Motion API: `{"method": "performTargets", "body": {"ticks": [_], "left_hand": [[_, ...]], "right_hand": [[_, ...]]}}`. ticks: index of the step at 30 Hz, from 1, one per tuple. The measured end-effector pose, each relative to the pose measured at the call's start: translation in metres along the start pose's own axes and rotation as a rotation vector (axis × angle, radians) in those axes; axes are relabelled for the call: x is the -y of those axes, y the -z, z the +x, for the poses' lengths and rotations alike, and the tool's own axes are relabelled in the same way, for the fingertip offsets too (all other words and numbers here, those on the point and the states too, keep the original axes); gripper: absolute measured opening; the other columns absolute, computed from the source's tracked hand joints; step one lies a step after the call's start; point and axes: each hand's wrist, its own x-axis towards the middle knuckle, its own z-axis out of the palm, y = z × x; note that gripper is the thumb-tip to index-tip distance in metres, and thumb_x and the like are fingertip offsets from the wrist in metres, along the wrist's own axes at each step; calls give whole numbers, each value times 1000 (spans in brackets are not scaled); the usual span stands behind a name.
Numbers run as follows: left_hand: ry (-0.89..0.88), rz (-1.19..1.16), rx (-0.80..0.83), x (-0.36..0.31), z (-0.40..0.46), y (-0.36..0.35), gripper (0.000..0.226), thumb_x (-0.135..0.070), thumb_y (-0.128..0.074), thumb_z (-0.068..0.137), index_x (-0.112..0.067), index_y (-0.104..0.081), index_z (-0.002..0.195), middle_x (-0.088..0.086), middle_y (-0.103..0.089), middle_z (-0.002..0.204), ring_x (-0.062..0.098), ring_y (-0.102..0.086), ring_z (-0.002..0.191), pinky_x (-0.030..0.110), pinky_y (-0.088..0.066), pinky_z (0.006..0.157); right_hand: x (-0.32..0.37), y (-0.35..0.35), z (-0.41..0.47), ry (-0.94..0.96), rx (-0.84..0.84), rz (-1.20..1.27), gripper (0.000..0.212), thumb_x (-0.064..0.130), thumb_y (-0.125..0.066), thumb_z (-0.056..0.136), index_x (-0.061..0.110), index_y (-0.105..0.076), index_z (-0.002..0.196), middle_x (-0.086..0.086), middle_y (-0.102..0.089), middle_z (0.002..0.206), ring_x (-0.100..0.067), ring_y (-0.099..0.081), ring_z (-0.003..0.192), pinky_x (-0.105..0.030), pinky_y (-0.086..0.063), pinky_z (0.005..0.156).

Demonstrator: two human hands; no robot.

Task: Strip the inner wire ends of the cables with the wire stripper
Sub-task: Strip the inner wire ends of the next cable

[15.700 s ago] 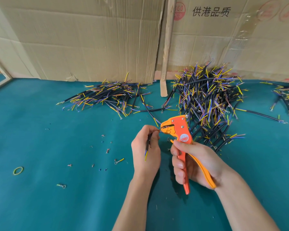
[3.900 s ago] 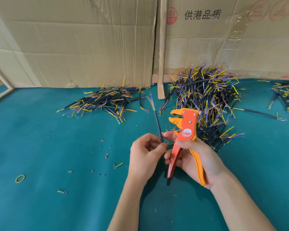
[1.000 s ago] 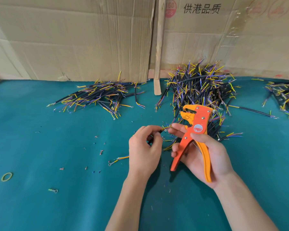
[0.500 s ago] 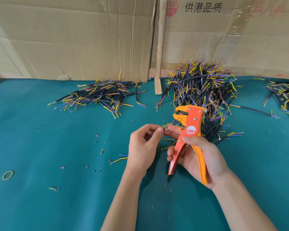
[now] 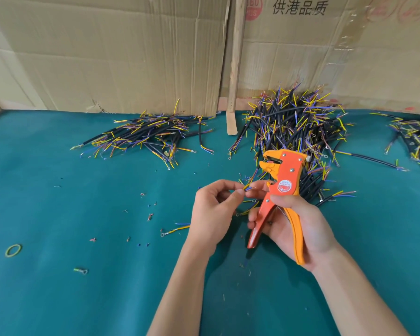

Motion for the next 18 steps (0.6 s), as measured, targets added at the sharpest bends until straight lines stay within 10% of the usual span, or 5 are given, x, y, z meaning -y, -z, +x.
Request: {"method": "performTargets", "body": {"ticks": [10,15,18], "left_hand": [[40,-70,-3,-9,-1,-5,15,-8,-59,93,-16,-67,82,-5,-74,74,5,-60,63,14,-47,62],[-37,59,-92,-5,0,-11,13,-11,-57,94,-18,-62,85,-10,-59,63,12,-52,62,41,-53,73],[-101,128,-114,-1,2,-14,12,-11,-56,96,-19,-58,88,-15,-49,55,10,-44,55,34,-46,62]], "right_hand": [[-1,0,0,-3,4,-50,40,16,-65,80,-4,-67,116,-24,-64,111,-34,-60,67,-44,-56,66],[-1,1,0,15,-22,-44,42,18,-64,79,-1,-69,116,-23,-67,114,-33,-61,67,-43,-57,66],[-2,1,1,23,-19,-39,49,17,-61,81,-2,-64,126,-19,-68,115,-33,-63,70,-43,-56,68]]}}
